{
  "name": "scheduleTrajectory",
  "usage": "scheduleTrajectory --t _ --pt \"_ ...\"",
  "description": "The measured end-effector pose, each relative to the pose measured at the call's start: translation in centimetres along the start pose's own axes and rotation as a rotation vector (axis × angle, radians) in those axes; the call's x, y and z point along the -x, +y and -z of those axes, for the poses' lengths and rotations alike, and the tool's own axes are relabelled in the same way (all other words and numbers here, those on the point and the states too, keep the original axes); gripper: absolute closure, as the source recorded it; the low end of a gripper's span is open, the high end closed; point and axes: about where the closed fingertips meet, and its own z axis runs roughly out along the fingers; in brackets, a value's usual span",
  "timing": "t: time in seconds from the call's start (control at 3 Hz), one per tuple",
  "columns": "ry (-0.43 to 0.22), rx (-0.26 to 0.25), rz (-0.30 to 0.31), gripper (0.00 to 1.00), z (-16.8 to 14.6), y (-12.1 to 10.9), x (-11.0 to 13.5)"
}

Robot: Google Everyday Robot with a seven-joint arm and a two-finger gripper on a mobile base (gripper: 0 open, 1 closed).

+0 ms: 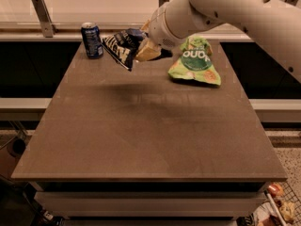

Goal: Move blue chip bag near pepsi can

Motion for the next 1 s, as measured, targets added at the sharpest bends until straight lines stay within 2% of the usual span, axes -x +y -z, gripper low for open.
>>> scheduleTrajectory --t 0.33,1.0 --pt "-0.01 0.033 0.036 1.0 -1.7 -0.6 0.1" --pt "-0.13 0.164 0.169 1.0 -7.7 -3.5 -1.2"
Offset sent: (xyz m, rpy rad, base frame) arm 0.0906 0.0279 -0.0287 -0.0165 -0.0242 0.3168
